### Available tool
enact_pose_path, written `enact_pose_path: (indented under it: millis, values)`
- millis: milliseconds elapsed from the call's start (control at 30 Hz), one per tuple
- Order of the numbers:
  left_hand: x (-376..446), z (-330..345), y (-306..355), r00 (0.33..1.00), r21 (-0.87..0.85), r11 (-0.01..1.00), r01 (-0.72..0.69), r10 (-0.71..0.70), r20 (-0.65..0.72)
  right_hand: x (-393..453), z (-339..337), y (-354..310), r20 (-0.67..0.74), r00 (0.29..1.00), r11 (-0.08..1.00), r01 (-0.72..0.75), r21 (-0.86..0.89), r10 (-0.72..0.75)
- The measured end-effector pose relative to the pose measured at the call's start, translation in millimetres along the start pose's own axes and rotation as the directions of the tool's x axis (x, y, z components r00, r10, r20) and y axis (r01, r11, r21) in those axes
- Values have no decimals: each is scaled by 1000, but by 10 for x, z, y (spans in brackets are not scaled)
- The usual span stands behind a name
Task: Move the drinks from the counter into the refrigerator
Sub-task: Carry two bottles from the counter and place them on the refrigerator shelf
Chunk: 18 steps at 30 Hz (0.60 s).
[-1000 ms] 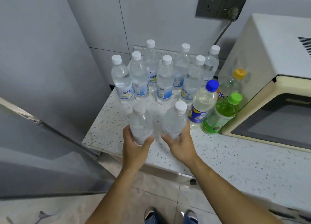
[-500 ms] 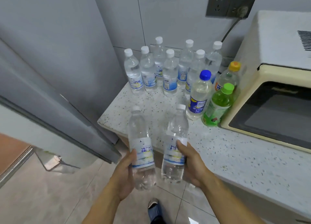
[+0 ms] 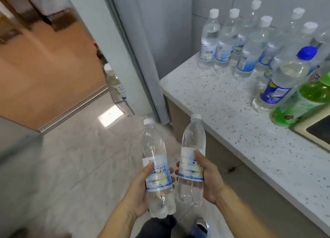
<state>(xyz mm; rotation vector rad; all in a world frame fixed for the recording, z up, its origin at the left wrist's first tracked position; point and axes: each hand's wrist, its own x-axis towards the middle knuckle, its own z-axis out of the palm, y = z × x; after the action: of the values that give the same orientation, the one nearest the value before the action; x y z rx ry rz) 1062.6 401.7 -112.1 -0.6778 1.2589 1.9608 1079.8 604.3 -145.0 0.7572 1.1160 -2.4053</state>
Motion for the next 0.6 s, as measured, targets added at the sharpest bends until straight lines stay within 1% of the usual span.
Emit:
enact_pose_path:
  millis: [133,267,367,467,600]
  values:
    - [-202,-405,56,992,-122,990,-67,53,-111,117,421,170,111,990,989,-72,-125,86]
    - [-384,-907,138,968,-198,965,-170,127,-215,290,924,394,161,974,966,-119,-230,158]
    - [-490,-1316,284,954,-242,944,-223,160,-254,457,1376,564,189,959,935,-140,-325,210]
    - [-583,-1781,507,938,-232,938,-258,186,-292,654,1883,767,211,949,908,-138,-396,236]
    - [-726,-2428,853,913,-194,932,-305,228,-339,885,2635,1040,215,941,881,-144,-450,263]
